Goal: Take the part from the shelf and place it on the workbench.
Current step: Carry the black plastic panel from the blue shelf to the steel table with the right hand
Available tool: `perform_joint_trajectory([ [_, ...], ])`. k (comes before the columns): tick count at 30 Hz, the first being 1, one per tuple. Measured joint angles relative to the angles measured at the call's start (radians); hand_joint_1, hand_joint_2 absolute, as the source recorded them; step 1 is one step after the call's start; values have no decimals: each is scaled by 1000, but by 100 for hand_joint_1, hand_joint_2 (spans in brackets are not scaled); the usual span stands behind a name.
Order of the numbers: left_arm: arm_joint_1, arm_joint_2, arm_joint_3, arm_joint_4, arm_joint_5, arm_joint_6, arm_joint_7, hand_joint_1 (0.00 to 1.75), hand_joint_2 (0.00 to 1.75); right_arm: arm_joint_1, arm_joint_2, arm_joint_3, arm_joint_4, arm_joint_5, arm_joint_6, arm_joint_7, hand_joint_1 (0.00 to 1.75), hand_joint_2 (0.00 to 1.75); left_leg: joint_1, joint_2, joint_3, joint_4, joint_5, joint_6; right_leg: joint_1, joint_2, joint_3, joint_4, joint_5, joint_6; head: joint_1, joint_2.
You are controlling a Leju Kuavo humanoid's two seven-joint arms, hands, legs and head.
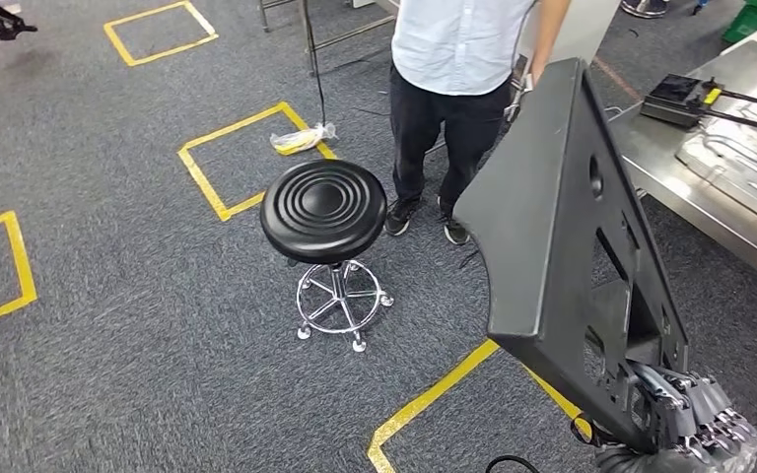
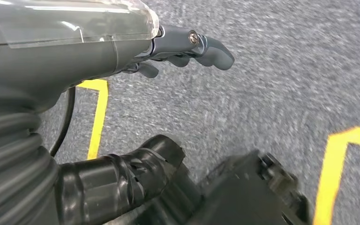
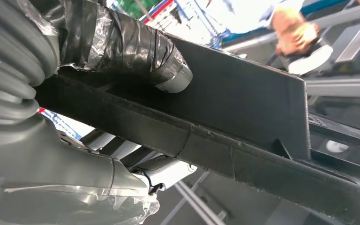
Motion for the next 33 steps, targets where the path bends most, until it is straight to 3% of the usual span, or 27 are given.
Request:
perform_joint_trajectory([
  [2, 0, 0, 0, 0, 0, -1, -4, 0, 175, -1, 0, -2, -8, -2, 0, 0, 175, 175, 4, -40, -42, 94, -55, -8, -5, 16, 5, -7, 5, -10, -1, 0],
  [4, 2, 0, 1, 0, 0, -3, -7, 0, 175, -2, 0, -5, -11, -3, 0, 0, 175, 175, 5, -59, -110, 229, -113, -13, -5, 34, 4, -7, 5, -14, -2, 0],
  [5, 1, 0, 1, 0, 0, -4, -8, 0, 175, -2, 0, -6, -12, -3, 0, 0, 175, 175, 5, -60, -130, 265, -117, -14, -4, 44, 5, -6, 4, -14, -2, 0],
  [6, 1, 0, 1, 0, 0, -4, -9, 0, 175, -2, 0, -7, -12, -4, 0, 0, 175, 175, 5, -60, -133, 266, -100, -14, -4, 55, 6, -4, 4, -14, -2, 0],
  [8, -1, 0, 1, 0, 0, -6, -8, 0, 175, -2, 0, -8, -13, -4, 0, 0, 175, 175, 6, -74, -88, 158, -24, -11, -5, 78, 7, 1, 1, -11, -2, 0],
  [9, 1, 1, 1, 0, 0, -7, -8, 0, 175, -2, 0, -9, -13, -4, 0, 0, 175, 175, 7, -95, -59, 90, 6, -8, -4, 89, 6, 6, -2, -8, -2, 0],
  [10, 2, 1, 2, 0, 0, -8, -8, 0, 175, -2, 0, -9, -13, -4, 0, 0, 175, 175, 8, -113, -38, 40, 24, -4, -4, 99, 2, 11, -4, -4, -2, 0],
  [12, 4, 2, 2, 0, 0, -8, -8, 0, 175, -2, 0, -10, -15, -3, 0, 0, 175, 175, 6, -134, -25, 3, 25, 4, -5, 115, -8, 16, -2, 8, -2, 0],
  [14, 3, 3, 3, 0, 0, -9, -8, 0, 175, -1, 0, -12, -18, -2, 0, 0, 175, 175, 7, -119, -24, -5, 30, 15, -8, 121, -13, 16, 0, 20, -2, 0],
  [16, 2, 3, 3, 0, 0, -8, -8, 0, 175, -2, -1, -13, -20, -1, 0, 0, 175, 175, 11, -99, -20, -15, 37, 29, -6, 84, -31, 54, -26, 29, 0, 0],
  [18, 3, 2, 4, 0, 0, -8, -8, 0, 175, -4, -1, -14, -21, -2, 0, 0, 175, 175, 11, -76, -19, -19, 37, 37, -6, 43, -84, 165, -86, 35, 2, 0],
  [19, 4, 3, 5, 0, 0, -8, -8, 0, 175, -4, -1, -14, -21, -2, 0, 0, 175, 175, 11, -64, -20, -18, 36, 38, -8, 36, -116, 230, -113, 39, 2, 0],
  [20, 5, 3, 7, 0, 0, -8, -8, 0, 175, -3, -1, -14, -21, -2, 0, 0, 175, 175, 10, -52, -19, -18, 35, 38, -10, 34, -139, 274, -125, 41, 2, 0],
  [21, 6, 3, 8, 0, 0, -8, -8, 0, 175, -3, -1, -15, -21, -2, 0, 0, 175, 175, 10, -41, -18, -18, 33, 37, -12, 32, -145, 285, -119, 43, 2, 0],
  [22, 6, 3, 8, 0, 0, -8, -8, 0, 175, -3, -2, -15, -21, -2, 0, 0, 175, 175, 10, -31, -16, -18, 31, 35, -13, 27, -129, 255, -93, 43, 2, 0],
  [24, 5, 2, 8, 0, 0, -8, -8, 0, 175, -3, -2, -15, -21, -2, 0, 0, 175, 175, 10, -14, -8, -18, 25, 29, -11, 2, -55, 116, -29, 39, 2, 0],
  [26, 4, 1, 9, 0, 0, -8, -8, 0, 175, -3, -2, -15, -21, -2, 0, 0, 175, 175, 7, -1, -1, -18, 20, 20, -5, -21, -5, 19, -1, 30, 2, 0],
  [28, 1, 1, 11, 0, 0, -10, -8, 0, 175, -3, -2, -15, -23, -2, 0, 0, 175, 175, 4, 10, 5, -21, 18, 9, 1, -15, -3, 6, 0, 21, 2, 0],
  [30, -2, 1, 12, 0, 0, -12, -9, 0, 175, -2, -2, -16, -25, -2, 0, 0, 175, 175, 5, 11, 8, -17, 9, -2, -4, 3, 0, 0, 2, 10, 1, 0],
  [32, -2, 1, 14, 0, 0, -14, -9, 0, 175, -3, -2, -17, -28, -4, 0, 0, 175, 175, 7, -20, -15, 43, -32, -10, -11, 16, 6, -9, 6, -2, -1, 0],
  [33, -2, 1, 15, 0, 0, -15, -10, 0, 175, -3, -2, -17, -29, -6, 0, 0, 175, 175, 8, -40, -43, 105, -65, -12, -10, 23, 7, -9, 6, -6, -2, 0],
])
